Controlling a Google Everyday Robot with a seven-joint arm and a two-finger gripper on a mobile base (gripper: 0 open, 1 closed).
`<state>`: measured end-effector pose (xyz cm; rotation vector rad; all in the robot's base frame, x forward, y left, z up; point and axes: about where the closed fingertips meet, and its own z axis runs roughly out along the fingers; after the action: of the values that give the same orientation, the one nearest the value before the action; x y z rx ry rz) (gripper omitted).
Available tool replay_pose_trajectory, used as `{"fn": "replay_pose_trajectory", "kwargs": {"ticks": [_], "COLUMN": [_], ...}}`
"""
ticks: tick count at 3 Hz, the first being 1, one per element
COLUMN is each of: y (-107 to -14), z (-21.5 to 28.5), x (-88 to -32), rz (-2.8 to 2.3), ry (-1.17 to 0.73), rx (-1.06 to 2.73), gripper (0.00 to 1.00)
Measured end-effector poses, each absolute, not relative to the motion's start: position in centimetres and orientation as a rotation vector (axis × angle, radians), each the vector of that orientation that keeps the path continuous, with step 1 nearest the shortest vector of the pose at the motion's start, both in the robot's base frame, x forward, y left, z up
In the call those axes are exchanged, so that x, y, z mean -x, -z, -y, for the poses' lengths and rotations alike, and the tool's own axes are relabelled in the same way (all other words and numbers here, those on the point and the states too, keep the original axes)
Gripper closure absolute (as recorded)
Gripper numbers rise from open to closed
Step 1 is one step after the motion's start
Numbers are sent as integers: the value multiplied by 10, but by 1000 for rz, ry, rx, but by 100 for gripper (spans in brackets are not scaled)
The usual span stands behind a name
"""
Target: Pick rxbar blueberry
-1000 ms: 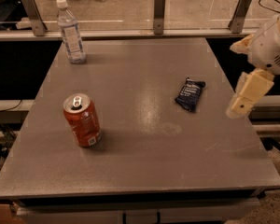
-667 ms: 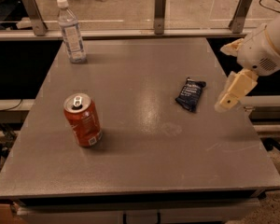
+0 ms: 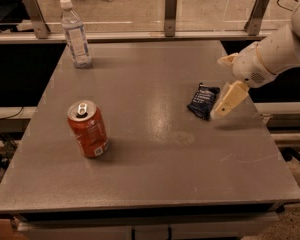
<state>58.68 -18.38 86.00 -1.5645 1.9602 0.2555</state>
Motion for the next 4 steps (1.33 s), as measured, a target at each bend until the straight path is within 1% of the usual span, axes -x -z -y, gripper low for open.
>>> {"fn": "replay_pose_trajectory", "kwargs": {"ticks": [1, 2, 4], "y": [-842, -838, -861], "z": [178, 173, 164], "x": [-596, -604, -611], "rz": [-1963, -1962, -1919], "ry": [-295, -324, -342], "rx": [1555, 1545, 1537], "gripper": [17, 41, 87]}}
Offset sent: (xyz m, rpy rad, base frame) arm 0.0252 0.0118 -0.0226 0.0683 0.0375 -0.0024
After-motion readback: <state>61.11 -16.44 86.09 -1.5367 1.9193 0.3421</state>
